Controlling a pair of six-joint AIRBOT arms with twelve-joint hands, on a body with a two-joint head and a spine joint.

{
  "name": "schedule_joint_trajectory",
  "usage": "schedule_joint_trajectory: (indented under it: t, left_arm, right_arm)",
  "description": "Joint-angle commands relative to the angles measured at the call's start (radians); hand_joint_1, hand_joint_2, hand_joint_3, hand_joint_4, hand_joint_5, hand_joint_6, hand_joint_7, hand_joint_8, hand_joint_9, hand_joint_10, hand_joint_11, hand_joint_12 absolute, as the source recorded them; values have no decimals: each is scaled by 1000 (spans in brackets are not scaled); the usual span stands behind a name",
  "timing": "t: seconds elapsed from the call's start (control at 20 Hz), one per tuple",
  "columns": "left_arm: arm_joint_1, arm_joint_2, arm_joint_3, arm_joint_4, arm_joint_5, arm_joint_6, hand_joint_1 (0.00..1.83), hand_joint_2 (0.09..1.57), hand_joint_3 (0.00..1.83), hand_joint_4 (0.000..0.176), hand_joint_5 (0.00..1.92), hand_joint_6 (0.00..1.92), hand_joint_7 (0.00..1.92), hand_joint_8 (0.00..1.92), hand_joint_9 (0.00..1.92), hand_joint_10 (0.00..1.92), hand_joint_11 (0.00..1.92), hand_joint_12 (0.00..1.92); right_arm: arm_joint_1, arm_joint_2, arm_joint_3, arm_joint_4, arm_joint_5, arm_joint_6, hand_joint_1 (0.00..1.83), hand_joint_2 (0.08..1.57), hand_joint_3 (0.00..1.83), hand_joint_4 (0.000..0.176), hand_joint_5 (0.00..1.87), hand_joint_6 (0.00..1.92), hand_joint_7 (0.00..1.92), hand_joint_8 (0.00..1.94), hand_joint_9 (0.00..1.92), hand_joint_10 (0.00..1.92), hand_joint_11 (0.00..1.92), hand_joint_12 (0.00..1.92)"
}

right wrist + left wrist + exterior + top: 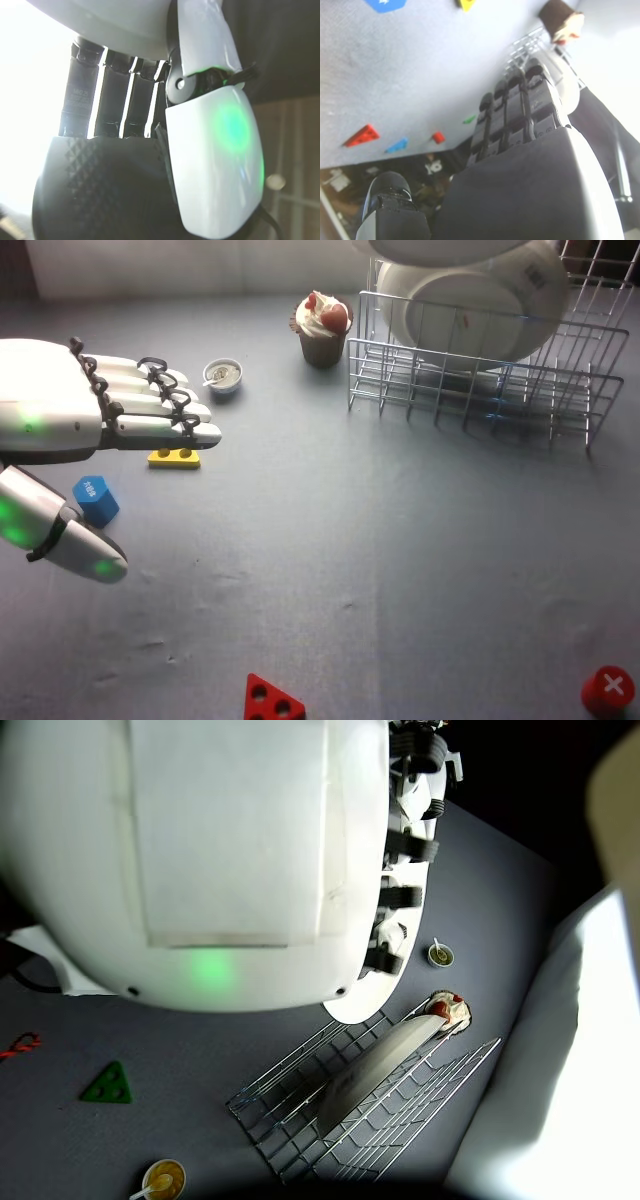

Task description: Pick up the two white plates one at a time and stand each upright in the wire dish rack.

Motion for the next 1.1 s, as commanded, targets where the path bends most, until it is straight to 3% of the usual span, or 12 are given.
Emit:
schedule_joint_trajectory:
  t: [0.0, 0.15, 0.3, 0.4, 0.45, 0.5, 0.65, 0.85, 1.05]
  left_arm:
    - [-5, 10, -7, -58, -75, -1, 0, 915, 0, 0, 35, 8, 67, 10, 72, 9, 65, 11]
    - [-5, 14, -11, -57, -115, -1, 0, 923, 3, 0, 38, 7, 65, 6, 69, 6, 60, 9]
    - [-5, 24, -4, -69, -153, -1, 0, 927, 4, 0, 24, 2, 48, 1, 56, 2, 50, 4]
    - [-1, 27, 1, -70, -164, -1, 0, 925, 2, 0, 23, 2, 50, 2, 56, 1, 49, 4]
    - [8, 31, 0, -70, -166, -1, 0, 921, 1, 0, 21, 1, 53, 3, 57, 2, 43, 1]
    - [14, 33, 0, -71, -167, -1, 0, 922, 1, 0, 39, 7, 66, 7, 72, 7, 58, 7]
    - [35, 41, 4, -69, -176, -1, 0, 923, 1, 0, 48, 8, 71, 7, 75, 6, 60, 8]
    - [43, 40, 15, -87, -192, -1, 0, 923, 1, 0, 53, 6, 86, 8, 89, 8, 77, 15]
    - [46, 40, 17, -128, -226, -1, 0, 917, 0, 0, 67, 5, 99, 4, 99, 4, 87, 17]
  right_arm:
    - [23, 8, 1, 54, -9, 57, 1491, 1071, 0, 0, 926, 1007, 1028, 598, 1088, 799, 976, 1419]
    - [23, 12, 3, 43, -10, 110, 1491, 1069, 0, 0, 929, 1016, 1039, 576, 1097, 777, 975, 1414]
    - [23, 12, 2, -35, -9, 230, 1498, 1050, 0, 0, 959, 916, 1103, 536, 1163, 685, 976, 1372]
    - [23, 16, -3, -114, -3, 315, 1496, 1066, 1, 0, 904, 973, 1054, 644, 1125, 752, 945, 1420]
    - [23, 16, -2, -119, 0, 326, 1495, 1076, 1, 0, 866, 1016, 1025, 715, 1095, 793, 947, 1426]
    - [23, 16, -1, -122, 1, 329, 1499, 1059, 0, 0, 882, 978, 1069, 676, 1166, 687, 980, 1389]
    - [17, 16, 9, -126, 4, 363, 1501, 1043, 0, 0, 925, 919, 1109, 597, 1215, 611, 1008, 1348]
    - [-91, -7, 58, -102, 4, 418, 1505, 1017, 0, 0, 1007, 756, 1187, 460, 1299, 474, 1044, 1300]
    - [-138, -40, 89, -19, 4, 392, 1499, 1026, 1, 0, 1004, 823, 1156, 452, 1226, 585, 1067, 1291]
